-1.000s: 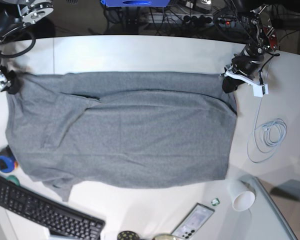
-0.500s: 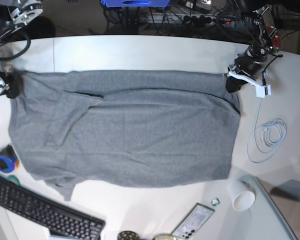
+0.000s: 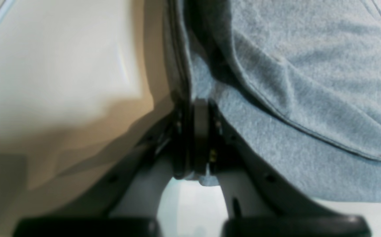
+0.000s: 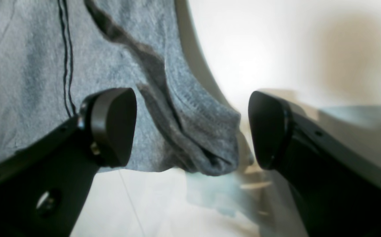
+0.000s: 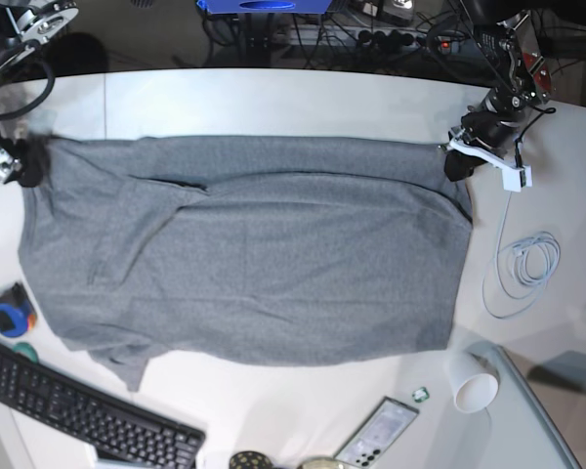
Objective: Layout the t-shirt on the table in an organized manner, then fold the t-shirt properly
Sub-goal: 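Pull the folded edge taut with both grippers, away from each other, then lift the grey shirt edge with both grippers and drag it taut, then lower the shirt edge and open both grippers, then press and smooth the shirt near the sleeve with the right gripper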
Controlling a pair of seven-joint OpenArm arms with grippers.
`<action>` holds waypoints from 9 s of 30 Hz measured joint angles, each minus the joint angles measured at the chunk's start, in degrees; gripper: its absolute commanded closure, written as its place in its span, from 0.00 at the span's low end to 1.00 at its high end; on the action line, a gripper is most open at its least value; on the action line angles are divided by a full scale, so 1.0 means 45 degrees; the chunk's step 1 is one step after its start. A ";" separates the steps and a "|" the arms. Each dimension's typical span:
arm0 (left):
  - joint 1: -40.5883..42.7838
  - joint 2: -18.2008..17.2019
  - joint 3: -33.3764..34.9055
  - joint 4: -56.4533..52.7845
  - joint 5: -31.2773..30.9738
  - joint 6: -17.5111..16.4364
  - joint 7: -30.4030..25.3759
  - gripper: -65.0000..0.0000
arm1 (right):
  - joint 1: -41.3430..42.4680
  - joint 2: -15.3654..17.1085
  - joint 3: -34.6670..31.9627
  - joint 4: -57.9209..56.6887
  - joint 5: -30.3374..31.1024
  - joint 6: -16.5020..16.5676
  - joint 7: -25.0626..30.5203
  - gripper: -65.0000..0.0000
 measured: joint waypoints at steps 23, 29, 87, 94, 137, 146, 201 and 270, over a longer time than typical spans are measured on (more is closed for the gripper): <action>-0.0073 -0.0005 0.0000 0.0000 0.0039 0.0005 0.0039 1.00 | -0.0811 0.0185 -0.1953 0.0461 0.0345 0.0039 0.0204 0.23; -0.0068 0.0000 0.0000 0.0000 0.0039 0.0005 0.0039 1.00 | -0.1234 -0.0622 -0.2171 0.2098 -0.0199 0.0039 -0.0437 0.23; 0.0010 0.0000 0.0272 0.5790 0.0155 0.0049 0.4546 1.00 | 0.0350 -0.0923 -0.2249 0.5401 -0.1341 -0.0335 -0.3978 0.99; -0.0855 -0.0029 0.0185 0.5931 0.0189 0.0049 0.4755 1.00 | 0.1098 -0.0996 -0.2982 0.5804 -0.1433 -0.0330 -0.4231 0.99; 0.1549 0.0024 0.0175 0.2866 0.0185 0.0962 0.2885 1.00 | -0.0879 -0.1103 -0.2992 0.5746 -0.1321 -0.0335 -0.3638 0.99; 0.1545 -0.0296 0.0175 0.2851 0.0194 0.0976 0.2871 1.00 | -0.1447 -0.1137 -0.2968 0.4289 -0.1370 -0.0330 -0.2288 0.99; 0.2166 -0.0180 0.0267 0.3293 0.1345 0.0855 0.2817 1.00 | -0.2822 -0.1404 -0.2526 0.5192 -0.1205 -0.0335 -0.2098 0.99; 0.1977 -0.0073 -0.0724 0.5858 0.1331 0.0928 0.2929 1.00 | -0.2501 -0.1355 -0.3813 0.8636 -0.1239 -0.0379 -0.2535 0.47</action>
